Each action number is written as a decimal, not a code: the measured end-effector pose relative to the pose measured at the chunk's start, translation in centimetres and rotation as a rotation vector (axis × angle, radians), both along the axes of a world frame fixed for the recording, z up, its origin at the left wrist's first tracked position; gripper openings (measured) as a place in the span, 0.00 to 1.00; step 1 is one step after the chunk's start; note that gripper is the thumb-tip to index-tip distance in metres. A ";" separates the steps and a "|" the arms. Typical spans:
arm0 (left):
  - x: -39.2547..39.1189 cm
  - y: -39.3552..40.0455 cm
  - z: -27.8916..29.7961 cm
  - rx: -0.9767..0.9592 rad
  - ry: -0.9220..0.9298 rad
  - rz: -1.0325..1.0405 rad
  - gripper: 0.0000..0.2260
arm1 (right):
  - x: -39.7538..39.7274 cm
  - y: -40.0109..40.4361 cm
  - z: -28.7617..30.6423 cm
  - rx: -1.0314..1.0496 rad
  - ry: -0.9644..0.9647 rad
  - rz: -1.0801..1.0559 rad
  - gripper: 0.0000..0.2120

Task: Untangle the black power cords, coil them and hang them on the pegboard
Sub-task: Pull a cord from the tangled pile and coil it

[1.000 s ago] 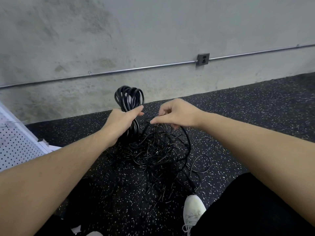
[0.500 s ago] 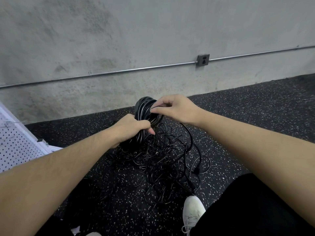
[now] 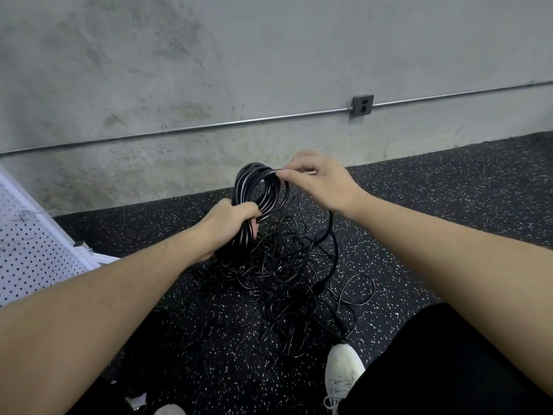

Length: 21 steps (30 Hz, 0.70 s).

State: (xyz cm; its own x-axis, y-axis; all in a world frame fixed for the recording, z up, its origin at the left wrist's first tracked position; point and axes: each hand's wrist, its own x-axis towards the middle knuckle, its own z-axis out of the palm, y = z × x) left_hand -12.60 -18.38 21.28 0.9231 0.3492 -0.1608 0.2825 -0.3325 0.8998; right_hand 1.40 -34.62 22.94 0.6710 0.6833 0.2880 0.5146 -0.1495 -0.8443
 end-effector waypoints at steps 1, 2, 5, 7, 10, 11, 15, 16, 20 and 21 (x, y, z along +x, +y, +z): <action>0.0 -0.3 0.0 -0.029 -0.023 -0.021 0.17 | 0.0 0.3 0.0 0.052 0.024 -0.034 0.03; 0.0 -0.6 0.0 -0.056 -0.049 -0.031 0.17 | -0.2 0.5 0.1 0.104 0.066 -0.043 0.03; 0.5 -1.4 0.4 -0.097 -0.117 -0.042 0.17 | -1.3 1.4 0.3 0.300 0.241 -0.046 0.09; 0.6 -1.8 0.7 -0.125 -0.140 -0.054 0.17 | -1.7 1.8 0.3 0.379 0.354 -0.069 0.18; 0.6 -2.0 0.8 -0.128 -0.139 -0.115 0.18 | -2.4 1.9 0.4 0.316 0.505 -0.064 0.24; 0.6 -2.1 0.7 -0.129 -0.140 -0.127 0.19 | -2.5 1.9 0.3 0.304 0.567 -0.049 0.27; 0.6 -2.7 0.5 -0.194 -0.108 -0.105 0.23 | -3.0 2.9 0.5 0.380 0.708 -0.036 0.32; 0.7 -2.9 0.5 -0.211 -0.103 -0.100 0.23 | -3.1 3.1 0.6 0.415 0.735 -0.037 0.31; 0.8 -3.3 0.8 -0.377 -0.085 -0.147 0.22 | -3.1 3.4 0.8 0.435 0.759 -0.052 0.29; 0.8 -3.4 0.8 -0.463 -0.088 -0.167 0.23 | -3.1 3.4 0.7 0.419 0.743 -0.060 0.28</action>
State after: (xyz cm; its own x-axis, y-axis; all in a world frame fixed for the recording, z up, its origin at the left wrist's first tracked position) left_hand -11.77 -21.78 22.08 0.9774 0.1060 -0.1827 0.1756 0.0729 0.9818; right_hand -1.74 -31.22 23.67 0.8173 0.5759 -0.0200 -0.1931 0.2410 -0.9511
